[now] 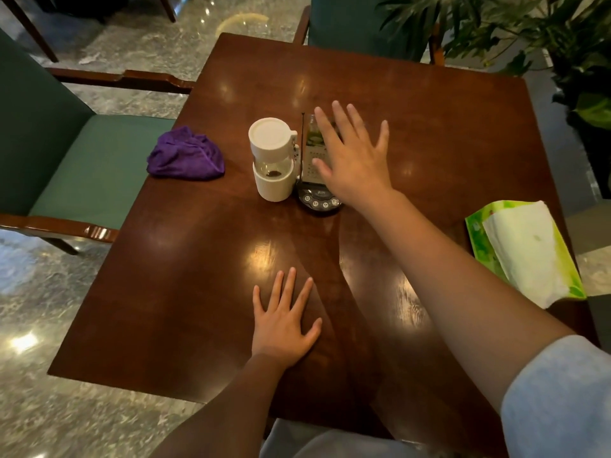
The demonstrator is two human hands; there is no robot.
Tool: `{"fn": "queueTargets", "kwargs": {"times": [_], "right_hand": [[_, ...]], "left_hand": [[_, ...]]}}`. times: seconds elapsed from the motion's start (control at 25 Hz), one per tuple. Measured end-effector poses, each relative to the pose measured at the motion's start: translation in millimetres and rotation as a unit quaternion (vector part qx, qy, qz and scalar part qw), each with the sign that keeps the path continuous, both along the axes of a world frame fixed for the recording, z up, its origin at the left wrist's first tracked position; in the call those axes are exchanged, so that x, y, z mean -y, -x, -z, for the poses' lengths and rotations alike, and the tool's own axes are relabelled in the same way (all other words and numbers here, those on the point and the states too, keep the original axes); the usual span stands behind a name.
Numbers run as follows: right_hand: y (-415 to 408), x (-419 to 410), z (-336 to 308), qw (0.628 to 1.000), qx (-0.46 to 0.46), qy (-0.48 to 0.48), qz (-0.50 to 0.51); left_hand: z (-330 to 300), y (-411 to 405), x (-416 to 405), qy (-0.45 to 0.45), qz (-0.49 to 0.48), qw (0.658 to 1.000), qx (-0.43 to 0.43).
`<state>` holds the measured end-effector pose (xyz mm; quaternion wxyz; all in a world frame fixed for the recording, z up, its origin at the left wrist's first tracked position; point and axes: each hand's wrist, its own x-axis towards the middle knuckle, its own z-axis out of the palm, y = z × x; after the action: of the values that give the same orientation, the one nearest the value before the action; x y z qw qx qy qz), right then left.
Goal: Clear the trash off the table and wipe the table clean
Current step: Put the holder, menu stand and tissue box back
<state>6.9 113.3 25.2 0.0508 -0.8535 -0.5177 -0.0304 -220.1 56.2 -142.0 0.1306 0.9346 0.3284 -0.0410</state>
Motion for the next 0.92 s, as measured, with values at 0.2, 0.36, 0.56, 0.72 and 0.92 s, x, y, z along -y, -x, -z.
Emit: {"fn": "queueTargets", "kwargs": {"times": [0.2,0.36,0.56,0.72,0.92], "right_hand": [[0.0,51.0,1.0,0.996,-0.044,-0.053,0.056],[-35.0,136.6,20.0,0.985,-0.042,0.031,0.167],[-83.3,207.7,40.6,0.936,-0.04,0.12,0.328],[-101.5,232.8,57.3,0.902,-0.076,0.165,0.39],[-114.1,236.1,69.5,0.889,-0.143,0.144,0.41]], "left_hand": [[0.0,0.9,-13.8,-0.006,-0.026,1.0,-0.003],[2.6,1.8,-12.6,-0.015,-0.02,1.0,-0.008],[3.8,1.2,-11.8,-0.019,-0.021,1.0,-0.009],[3.9,-0.2,-10.6,-0.023,-0.024,0.999,-0.001],[2.4,-0.5,-9.6,-0.023,-0.025,0.999,-0.003]]}}
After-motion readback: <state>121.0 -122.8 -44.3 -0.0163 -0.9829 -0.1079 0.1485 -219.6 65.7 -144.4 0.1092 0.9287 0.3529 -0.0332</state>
